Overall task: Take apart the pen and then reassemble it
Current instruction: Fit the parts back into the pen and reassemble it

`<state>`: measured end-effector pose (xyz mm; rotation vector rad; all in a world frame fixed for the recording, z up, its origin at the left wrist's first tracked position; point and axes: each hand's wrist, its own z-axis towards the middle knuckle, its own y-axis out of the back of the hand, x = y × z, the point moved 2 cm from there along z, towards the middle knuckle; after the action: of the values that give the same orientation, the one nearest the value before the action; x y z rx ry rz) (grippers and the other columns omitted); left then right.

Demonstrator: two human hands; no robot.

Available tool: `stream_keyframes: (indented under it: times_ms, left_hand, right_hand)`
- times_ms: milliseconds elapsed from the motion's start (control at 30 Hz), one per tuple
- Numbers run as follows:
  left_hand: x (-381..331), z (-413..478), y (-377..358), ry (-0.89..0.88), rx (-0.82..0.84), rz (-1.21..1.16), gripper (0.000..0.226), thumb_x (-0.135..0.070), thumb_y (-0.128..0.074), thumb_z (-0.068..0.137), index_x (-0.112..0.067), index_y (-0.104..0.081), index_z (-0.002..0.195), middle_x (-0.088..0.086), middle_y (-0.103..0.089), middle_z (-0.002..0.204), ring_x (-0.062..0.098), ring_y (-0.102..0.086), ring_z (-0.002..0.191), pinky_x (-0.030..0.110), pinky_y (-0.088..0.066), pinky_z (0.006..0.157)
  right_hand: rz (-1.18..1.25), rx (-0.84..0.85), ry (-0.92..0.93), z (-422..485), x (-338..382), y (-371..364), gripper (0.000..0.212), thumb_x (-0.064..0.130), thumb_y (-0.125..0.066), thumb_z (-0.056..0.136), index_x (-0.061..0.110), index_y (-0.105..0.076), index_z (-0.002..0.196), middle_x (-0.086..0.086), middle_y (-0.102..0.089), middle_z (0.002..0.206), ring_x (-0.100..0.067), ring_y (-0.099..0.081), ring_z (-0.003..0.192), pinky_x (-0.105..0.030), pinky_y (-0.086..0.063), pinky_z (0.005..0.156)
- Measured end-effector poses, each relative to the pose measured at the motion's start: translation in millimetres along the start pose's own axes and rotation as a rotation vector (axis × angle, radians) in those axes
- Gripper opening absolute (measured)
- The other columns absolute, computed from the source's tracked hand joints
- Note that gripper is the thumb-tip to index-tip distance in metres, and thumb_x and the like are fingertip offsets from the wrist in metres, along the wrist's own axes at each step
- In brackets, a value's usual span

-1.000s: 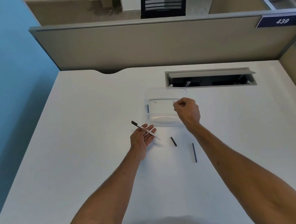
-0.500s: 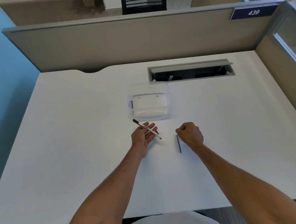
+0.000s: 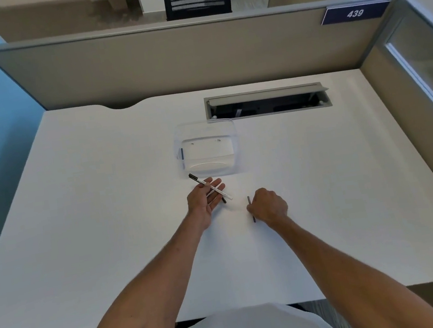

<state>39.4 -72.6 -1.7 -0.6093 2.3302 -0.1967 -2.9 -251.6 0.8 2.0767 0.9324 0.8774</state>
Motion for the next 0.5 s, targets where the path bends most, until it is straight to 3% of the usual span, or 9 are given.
stream_keyframes:
  times_ms: [233,400,500]
  left_hand:
    - [-7.7,-2.8,7.8,-0.018,-0.015,-0.017,0.04,-0.008,-0.048,0.115,0.004,-0.056,0.152,0.023,-0.069,0.148,0.04,-0.066,0.14,0.05,-0.048,0.125]
    - [-14.4,-3.1,13.8,-0.027,-0.042,-0.068,0.041,-0.009,-0.045,0.116,0.002,-0.055,0.154,0.022,-0.068,0.15,0.041,-0.065,0.142,0.051,-0.048,0.125]
    - [-19.7,-2.9,19.7,-0.04,-0.061,-0.104,0.041,-0.011,-0.042,0.117,0.001,-0.053,0.155,0.023,-0.067,0.15,0.043,-0.065,0.141,0.051,-0.049,0.123]
  right_hand:
    - [0.091,0.018,0.027,4.7,-0.1,9.7,0.026,0.019,-0.064,0.098,0.013,-0.073,0.121,-0.012,-0.077,0.125,-0.035,-0.074,0.12,-0.039,-0.058,0.101]
    - [0.196,-0.009,0.157,1.3,18.3,14.8,0.017,0.02,-0.065,0.096,0.011,-0.076,0.107,-0.007,-0.086,0.105,-0.029,-0.079,0.104,-0.038,-0.061,0.094]
    - [0.214,-0.03,0.251,-4.5,31.5,15.0,0.015,0.023,-0.066,0.098,0.014,-0.075,0.106,-0.001,-0.086,0.104,-0.027,-0.08,0.1,-0.04,-0.064,0.095]
